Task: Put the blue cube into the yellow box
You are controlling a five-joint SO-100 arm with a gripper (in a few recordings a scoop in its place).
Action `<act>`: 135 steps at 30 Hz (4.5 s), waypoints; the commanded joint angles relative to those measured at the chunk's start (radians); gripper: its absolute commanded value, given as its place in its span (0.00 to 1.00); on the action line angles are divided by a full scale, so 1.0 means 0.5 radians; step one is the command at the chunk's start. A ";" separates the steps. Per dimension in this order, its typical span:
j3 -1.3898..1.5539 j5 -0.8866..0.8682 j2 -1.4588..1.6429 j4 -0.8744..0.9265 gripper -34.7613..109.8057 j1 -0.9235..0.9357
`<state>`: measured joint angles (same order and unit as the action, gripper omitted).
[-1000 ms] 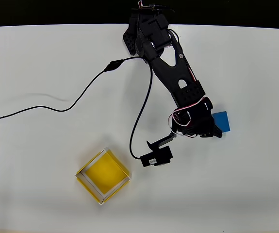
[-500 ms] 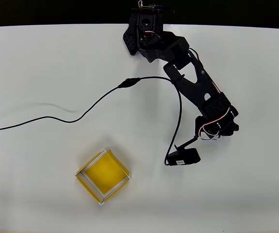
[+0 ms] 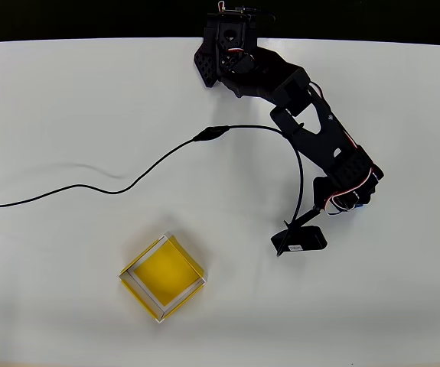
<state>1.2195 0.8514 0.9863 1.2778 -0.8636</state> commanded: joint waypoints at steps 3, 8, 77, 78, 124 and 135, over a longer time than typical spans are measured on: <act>-0.199 0.064 0.080 -0.028 0.43 -0.046; -0.199 0.172 0.098 -0.043 0.37 -0.034; -0.353 1.730 0.288 -1.246 0.37 2.246; -0.337 1.730 0.291 -1.252 0.37 2.233; 0.160 1.546 1.062 -1.000 0.36 2.074; 1.304 1.466 2.224 -0.706 0.28 1.761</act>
<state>1.7457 1.5739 1.8208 0.9219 0.0414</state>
